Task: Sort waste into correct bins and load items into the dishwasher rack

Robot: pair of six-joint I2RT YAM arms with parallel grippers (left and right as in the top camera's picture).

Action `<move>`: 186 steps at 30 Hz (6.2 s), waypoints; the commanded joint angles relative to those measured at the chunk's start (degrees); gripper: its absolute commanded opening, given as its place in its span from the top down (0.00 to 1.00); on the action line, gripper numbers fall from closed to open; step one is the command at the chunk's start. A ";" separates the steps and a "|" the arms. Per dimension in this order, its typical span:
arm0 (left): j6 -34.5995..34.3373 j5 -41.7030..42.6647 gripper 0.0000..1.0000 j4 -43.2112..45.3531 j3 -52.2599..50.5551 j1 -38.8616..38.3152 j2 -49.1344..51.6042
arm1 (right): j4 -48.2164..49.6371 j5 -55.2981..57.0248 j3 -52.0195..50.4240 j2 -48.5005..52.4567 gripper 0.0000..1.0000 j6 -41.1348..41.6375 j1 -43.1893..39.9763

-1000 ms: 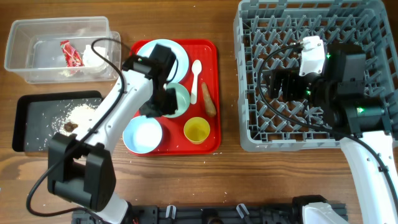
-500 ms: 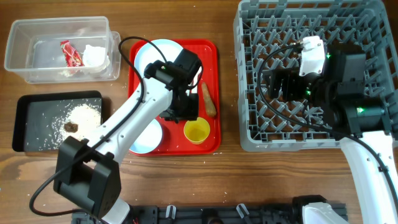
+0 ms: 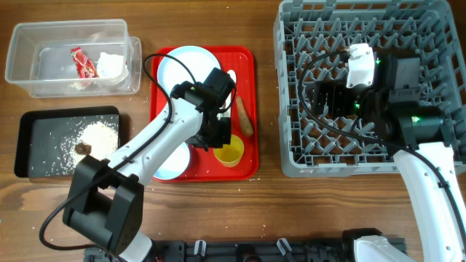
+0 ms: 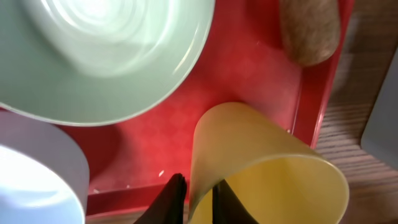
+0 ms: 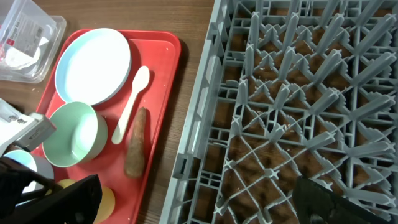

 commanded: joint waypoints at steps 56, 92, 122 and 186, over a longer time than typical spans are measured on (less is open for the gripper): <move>-9.44 74.40 0.96 22.64 8.79 23.28 -3.17 | 35.82 -60.92 0.87 13.35 0.01 0.44 1.62; -12.13 73.70 0.92 22.95 8.79 19.67 -3.17 | 37.07 -56.41 0.87 13.44 0.50 3.56 2.25; 1.38 19.93 0.65 -11.89 8.76 19.80 -3.19 | 16.79 -43.69 0.87 13.44 0.17 -2.84 -4.20; 0.74 24.30 0.61 2.05 -11.19 7.76 -4.02 | 14.05 -40.92 0.87 13.44 0.14 -4.26 -4.20</move>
